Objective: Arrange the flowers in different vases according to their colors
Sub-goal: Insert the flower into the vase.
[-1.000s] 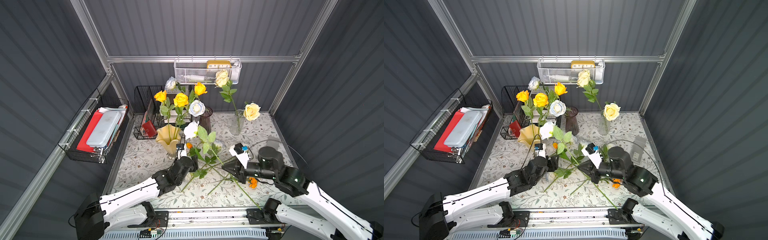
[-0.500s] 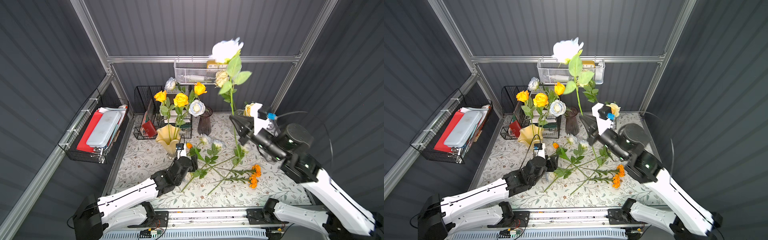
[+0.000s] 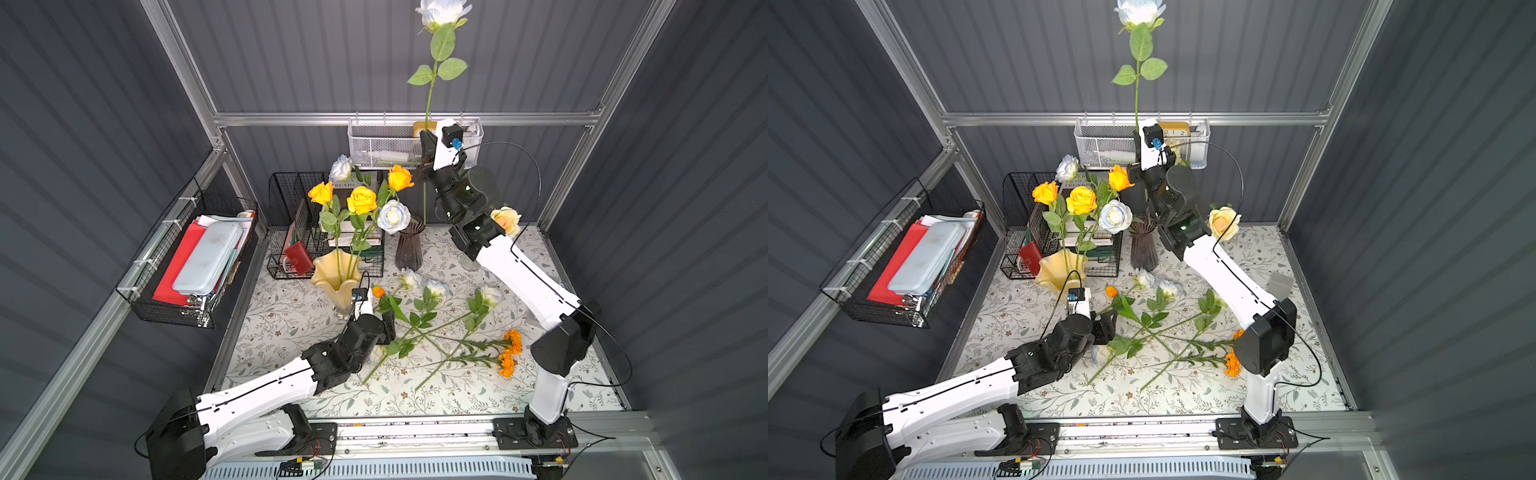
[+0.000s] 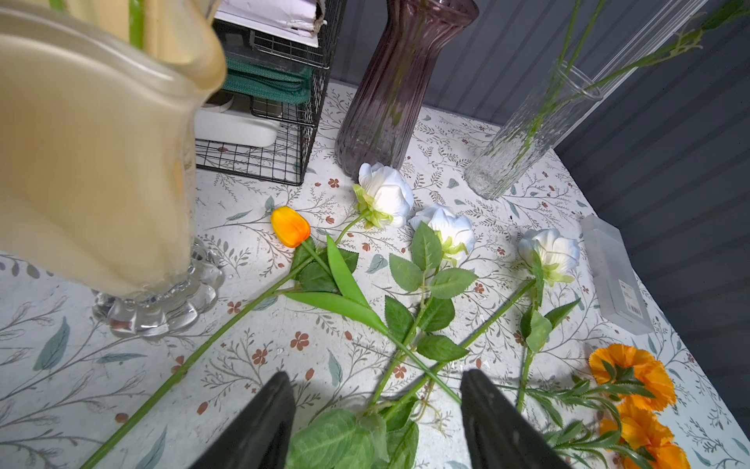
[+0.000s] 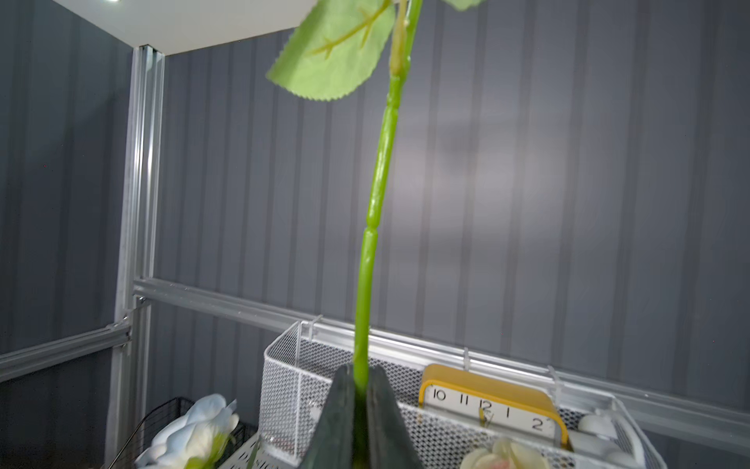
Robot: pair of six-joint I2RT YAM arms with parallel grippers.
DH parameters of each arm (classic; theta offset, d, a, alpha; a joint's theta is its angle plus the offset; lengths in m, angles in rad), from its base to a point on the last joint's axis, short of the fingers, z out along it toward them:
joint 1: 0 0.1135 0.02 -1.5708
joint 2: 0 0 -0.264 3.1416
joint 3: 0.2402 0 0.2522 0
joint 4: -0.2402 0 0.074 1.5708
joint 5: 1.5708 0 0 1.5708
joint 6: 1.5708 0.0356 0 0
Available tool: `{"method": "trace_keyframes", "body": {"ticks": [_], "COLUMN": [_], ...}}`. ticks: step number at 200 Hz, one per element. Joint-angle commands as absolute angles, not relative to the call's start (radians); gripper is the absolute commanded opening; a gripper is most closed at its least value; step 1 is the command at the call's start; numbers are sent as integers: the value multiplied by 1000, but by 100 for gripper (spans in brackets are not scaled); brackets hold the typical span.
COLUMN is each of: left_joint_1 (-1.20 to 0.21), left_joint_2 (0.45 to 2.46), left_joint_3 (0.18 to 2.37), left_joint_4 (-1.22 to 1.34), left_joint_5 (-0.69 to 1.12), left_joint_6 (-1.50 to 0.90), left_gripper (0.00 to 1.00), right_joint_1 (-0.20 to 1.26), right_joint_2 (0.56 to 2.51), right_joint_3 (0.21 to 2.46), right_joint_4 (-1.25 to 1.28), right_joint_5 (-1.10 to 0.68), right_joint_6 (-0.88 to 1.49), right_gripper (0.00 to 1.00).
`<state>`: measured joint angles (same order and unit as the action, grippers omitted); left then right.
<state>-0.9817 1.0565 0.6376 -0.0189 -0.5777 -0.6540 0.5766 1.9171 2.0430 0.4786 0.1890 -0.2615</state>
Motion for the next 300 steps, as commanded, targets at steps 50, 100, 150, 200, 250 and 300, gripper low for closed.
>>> {"method": "trace_keyframes", "body": {"ticks": [50,100,150,200,250,300], "left_joint_1": [-973,-969,-966,-963,-960,-957], "left_joint_2": [1095,1111,1123,1105,1094,1087], "left_joint_3": [621,609,597,583,591,598], "left_joint_4": [13,26,30,54,49,39], "left_joint_5": [-558,-564,-573,-557,-548,-556], "left_joint_6": [-633,-630,-628,-632,-637,-662], "left_gripper": [69,70,70,70,71,71], "right_joint_1": [517,517,516,550,568,607], "right_joint_2": [2131,2219,2196,1973,1608,1272], "right_joint_3": [2215,2208,1988,1650,1304,1125], "right_joint_4": [587,596,762,821,656,104], "right_joint_5": [203,197,168,174,173,-25], "right_joint_6": [-178,-127,-96,-176,-140,11], "right_gripper": [0,0,3,68,80,78]}}
